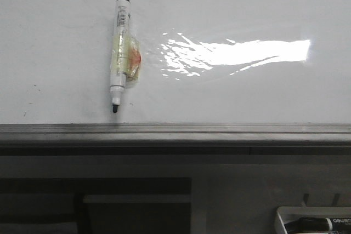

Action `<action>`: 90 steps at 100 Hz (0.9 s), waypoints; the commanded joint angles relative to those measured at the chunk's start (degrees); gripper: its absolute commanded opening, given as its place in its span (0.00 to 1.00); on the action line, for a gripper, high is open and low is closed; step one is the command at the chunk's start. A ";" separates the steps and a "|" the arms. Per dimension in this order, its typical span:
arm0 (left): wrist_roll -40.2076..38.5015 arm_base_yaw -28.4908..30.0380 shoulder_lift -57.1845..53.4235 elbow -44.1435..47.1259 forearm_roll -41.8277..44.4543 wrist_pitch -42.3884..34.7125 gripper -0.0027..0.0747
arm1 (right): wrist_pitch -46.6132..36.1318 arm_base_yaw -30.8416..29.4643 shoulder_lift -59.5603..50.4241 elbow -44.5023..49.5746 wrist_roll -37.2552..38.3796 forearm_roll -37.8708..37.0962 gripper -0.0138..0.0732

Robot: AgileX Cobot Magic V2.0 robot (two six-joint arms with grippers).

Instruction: Write number 5 on whiteboard

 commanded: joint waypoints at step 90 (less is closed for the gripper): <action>12.09 -33.49 50.07 -23.76 -6.04 -4.90 0.55 | 10.87 13.03 15.32 -17.71 -8.02 0.15 0.65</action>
